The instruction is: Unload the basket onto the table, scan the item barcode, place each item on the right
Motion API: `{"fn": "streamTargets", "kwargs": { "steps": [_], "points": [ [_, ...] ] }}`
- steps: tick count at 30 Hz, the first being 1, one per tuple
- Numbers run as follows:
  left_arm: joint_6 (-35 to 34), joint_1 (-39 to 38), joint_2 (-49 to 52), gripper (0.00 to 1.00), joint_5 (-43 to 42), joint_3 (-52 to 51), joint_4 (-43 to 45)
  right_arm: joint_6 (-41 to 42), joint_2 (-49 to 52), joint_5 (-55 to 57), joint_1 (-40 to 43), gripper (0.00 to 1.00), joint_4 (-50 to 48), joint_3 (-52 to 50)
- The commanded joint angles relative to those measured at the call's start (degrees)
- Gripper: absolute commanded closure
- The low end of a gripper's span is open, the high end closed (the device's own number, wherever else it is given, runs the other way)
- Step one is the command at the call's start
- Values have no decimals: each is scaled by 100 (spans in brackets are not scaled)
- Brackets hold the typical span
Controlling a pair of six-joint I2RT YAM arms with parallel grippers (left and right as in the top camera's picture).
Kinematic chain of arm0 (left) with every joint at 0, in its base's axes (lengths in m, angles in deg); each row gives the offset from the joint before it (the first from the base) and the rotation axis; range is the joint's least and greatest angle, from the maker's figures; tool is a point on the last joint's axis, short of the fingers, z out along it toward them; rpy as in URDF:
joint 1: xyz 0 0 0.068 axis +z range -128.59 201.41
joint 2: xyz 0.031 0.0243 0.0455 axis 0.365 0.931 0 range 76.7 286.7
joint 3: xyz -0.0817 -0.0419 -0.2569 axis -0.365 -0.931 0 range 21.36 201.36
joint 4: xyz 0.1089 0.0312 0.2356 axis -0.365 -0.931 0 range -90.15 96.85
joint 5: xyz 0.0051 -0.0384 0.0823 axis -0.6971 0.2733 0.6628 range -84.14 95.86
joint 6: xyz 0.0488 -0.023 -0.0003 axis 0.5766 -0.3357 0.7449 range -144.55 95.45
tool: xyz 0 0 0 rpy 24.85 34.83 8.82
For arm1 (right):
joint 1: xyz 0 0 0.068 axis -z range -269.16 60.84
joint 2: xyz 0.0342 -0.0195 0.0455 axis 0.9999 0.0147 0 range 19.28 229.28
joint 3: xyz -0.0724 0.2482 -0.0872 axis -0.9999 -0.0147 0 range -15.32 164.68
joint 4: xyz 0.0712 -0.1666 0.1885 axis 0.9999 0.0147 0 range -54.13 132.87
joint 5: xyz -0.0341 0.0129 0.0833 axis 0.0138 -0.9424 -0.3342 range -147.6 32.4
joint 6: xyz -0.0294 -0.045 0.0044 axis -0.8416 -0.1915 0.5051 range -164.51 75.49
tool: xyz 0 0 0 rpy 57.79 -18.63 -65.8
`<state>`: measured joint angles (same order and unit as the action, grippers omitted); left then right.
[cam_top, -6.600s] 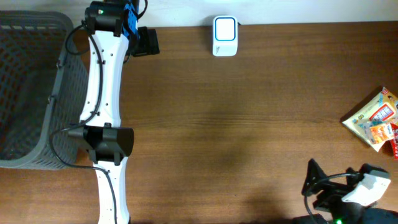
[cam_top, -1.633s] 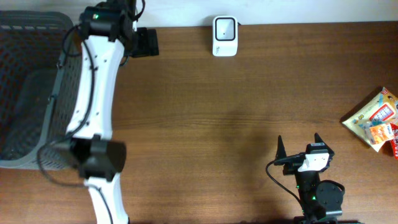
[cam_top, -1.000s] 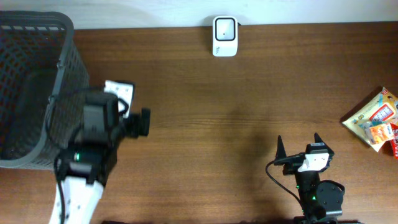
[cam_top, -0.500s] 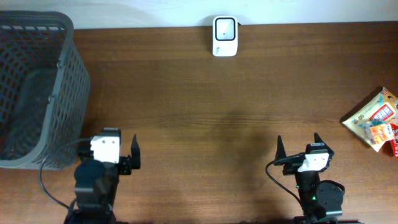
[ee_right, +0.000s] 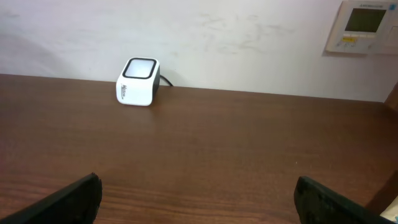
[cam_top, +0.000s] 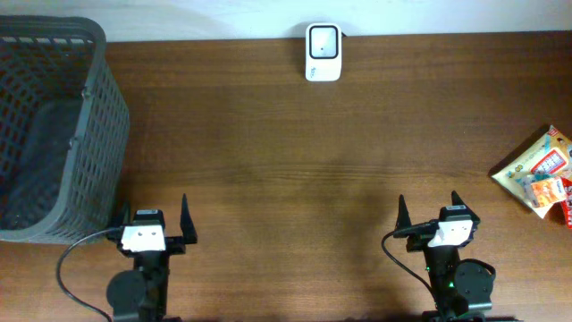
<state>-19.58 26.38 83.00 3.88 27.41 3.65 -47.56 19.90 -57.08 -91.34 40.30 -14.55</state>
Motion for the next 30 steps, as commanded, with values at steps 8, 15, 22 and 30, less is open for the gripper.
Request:
{"fn": "streamTargets", "kwargs": {
  "steps": [8, 15, 22, 30],
  "points": [
    [223, 164, -603, 1, -210, -557, 92, 7, -42, -9, 33, 2, 22, -46],
    [393, 164, -603, 1, -146, -557, -122, 7, -42, -9, 33, 2, 22, -46],
    [393, 164, -603, 1, -122, -557, -131, 7, -42, -9, 33, 2, 22, -46],
    [-378, 164, -603, 1, 116, -557, -157, 7, -42, -9, 33, 2, 22, -46]
  ]
}}
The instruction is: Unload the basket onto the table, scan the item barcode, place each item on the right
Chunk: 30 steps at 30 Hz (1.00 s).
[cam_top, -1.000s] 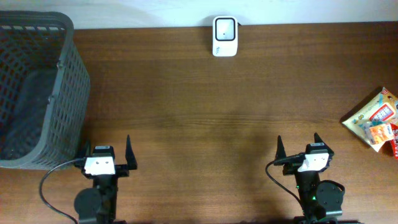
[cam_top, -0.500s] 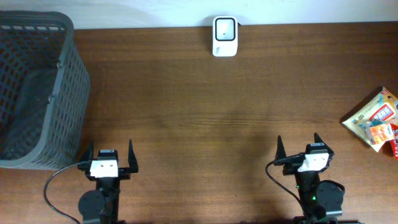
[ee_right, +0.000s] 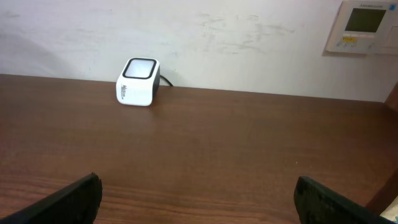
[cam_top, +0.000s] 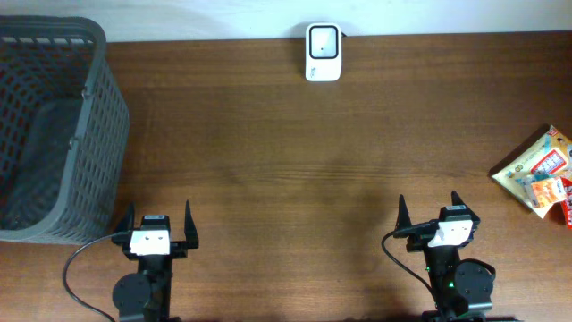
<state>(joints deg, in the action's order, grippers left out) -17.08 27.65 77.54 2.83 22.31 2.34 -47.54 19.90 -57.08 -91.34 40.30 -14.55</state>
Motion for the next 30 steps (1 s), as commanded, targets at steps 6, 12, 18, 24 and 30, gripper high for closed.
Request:
{"fn": "streamTargets", "kwargs": {
  "steps": [6, 12, 18, 24, 30],
  "points": [
    [-1331, 33, -57, 1, 299, -48, -31, 4, -42, -9, 33, 2, 22, -46],
    [-1320, -4, -57, 1, 282, -48, -31, 4, -42, -9, 33, 2, 22, -46],
    [-892, -205, -55, 1, 286, -48, -31, 4, -42, -9, 33, 2, 22, -46],
    [-848, -240, -55, 1, 282, -48, -31, 4, -42, -9, 33, 2, 22, -46],
    [-778, -240, -55, 1, 280, -48, -31, 4, -42, -9, 33, 2, 22, -46]
  ]
}}
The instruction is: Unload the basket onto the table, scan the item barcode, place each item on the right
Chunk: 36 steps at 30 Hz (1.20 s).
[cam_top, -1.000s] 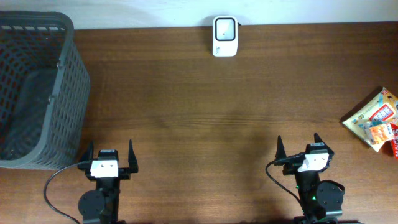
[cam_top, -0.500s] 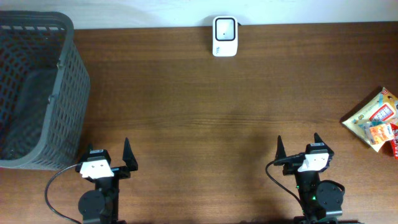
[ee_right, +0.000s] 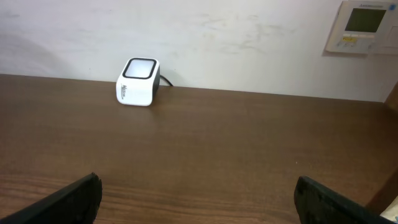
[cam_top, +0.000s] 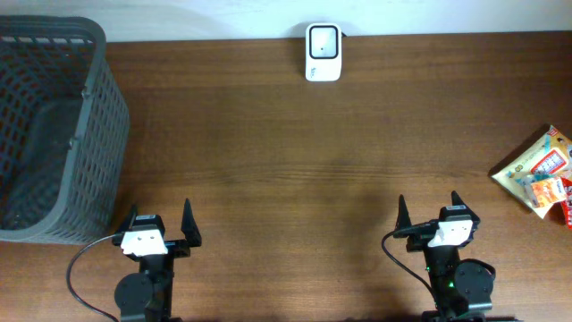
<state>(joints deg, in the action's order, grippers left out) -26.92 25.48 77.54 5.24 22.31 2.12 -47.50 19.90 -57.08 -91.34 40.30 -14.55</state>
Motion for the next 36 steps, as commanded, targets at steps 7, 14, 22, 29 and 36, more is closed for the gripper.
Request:
{"fn": "streamTargets", "kwargs": {
  "steps": [7, 14, 22, 29, 36],
  "points": [
    [328, -24, -55, 1, 17, -48, -7, 0, -42, -9, 33, 2, 22, -46],
    [326, -22, -55, 1, -2, -48, -2, 0, -42, -9, 33, 2, 22, -46],
    [328, -22, -55, 1, -2, -46, -2, 0, -42, -9, 33, 2, 22, -46],
    [328, -22, -55, 1, -2, -46, -2, 0, -42, -9, 33, 2, 22, -46],
    [326, -22, -55, 1, -2, -46, -2, 0, -42, -9, 33, 2, 22, -46]
  ]
}}
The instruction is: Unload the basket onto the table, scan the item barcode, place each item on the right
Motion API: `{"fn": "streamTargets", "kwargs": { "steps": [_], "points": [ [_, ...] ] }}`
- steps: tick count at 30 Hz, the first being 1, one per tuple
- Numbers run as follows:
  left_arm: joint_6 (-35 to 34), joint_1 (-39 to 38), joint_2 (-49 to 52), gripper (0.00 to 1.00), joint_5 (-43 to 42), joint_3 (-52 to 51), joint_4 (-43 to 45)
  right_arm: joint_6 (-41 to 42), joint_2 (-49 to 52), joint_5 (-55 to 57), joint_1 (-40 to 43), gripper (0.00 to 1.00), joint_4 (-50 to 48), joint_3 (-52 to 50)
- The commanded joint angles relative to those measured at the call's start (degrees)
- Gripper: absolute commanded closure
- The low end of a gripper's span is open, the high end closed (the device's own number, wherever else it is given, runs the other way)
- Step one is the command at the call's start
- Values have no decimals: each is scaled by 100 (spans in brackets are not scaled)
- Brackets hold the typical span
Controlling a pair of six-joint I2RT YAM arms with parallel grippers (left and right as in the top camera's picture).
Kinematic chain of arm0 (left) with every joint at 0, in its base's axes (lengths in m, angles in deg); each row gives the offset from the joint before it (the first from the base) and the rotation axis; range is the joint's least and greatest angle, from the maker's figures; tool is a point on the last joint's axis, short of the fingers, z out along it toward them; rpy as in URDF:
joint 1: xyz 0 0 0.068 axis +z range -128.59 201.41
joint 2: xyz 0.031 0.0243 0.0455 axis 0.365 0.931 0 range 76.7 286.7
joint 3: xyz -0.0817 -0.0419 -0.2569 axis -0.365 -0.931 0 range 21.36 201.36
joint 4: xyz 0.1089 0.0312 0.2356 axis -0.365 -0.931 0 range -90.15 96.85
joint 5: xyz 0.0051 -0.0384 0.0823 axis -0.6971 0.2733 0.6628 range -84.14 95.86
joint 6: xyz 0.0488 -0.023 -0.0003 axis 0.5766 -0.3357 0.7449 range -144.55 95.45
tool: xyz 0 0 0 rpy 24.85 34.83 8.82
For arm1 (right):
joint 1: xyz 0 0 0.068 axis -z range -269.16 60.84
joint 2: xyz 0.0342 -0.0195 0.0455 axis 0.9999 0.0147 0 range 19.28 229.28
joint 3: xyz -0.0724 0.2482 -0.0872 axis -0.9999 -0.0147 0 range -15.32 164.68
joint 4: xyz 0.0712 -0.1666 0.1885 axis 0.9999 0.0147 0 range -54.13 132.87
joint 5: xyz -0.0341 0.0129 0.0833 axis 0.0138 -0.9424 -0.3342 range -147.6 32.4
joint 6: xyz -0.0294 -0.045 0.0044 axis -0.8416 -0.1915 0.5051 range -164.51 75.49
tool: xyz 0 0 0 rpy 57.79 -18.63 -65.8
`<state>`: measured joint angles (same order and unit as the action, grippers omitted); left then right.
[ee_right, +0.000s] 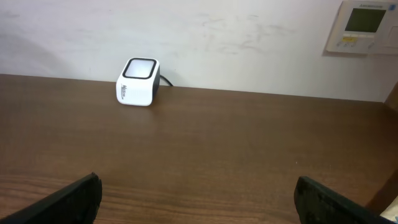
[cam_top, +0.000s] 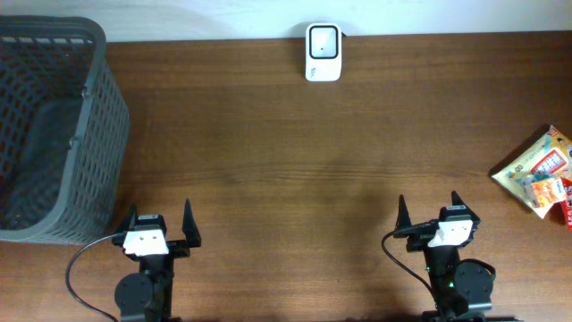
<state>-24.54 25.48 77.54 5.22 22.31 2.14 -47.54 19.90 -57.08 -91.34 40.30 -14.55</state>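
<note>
A white barcode scanner (cam_top: 323, 40) (ee_right: 138, 81) stands at the table's far edge against the wall, its window facing up. Colourful snack packets (cam_top: 541, 172) lie at the right edge; the right wrist view does not show them. My left gripper (cam_top: 159, 211) is open near the front left, with nothing between its fingers. At the front right my right gripper (cam_top: 428, 204) (ee_right: 198, 200) is open too, its dark fingertips (ee_right: 69, 202) wide apart over bare wood. Both are far from the scanner and the packets.
A dark grey mesh basket (cam_top: 89, 107) fills the left side of the table, just beyond my left gripper. A wall control panel (ee_right: 364, 25) hangs at the upper right in the wrist view. The brown wooden table (cam_top: 286, 170) spreads between grippers and scanner.
My left gripper stands very slightly further right than before. The right gripper, scanner and packets are where they were.
Both grippers stood open at the front of the table at every moment. The left one was turned a little at first, then squared up slightly to the right, then back left, and now sits between. Nothing was taken hold of.
</note>
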Motion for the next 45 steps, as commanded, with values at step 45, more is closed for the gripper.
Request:
{"fn": "streamTargets", "kwargs": {
  "steps": [45],
  "points": [
    [90, -22, -55, 1, 0, -46, -4, 2, -42, 52, 33, 2, 24, -46]
  ]
}}
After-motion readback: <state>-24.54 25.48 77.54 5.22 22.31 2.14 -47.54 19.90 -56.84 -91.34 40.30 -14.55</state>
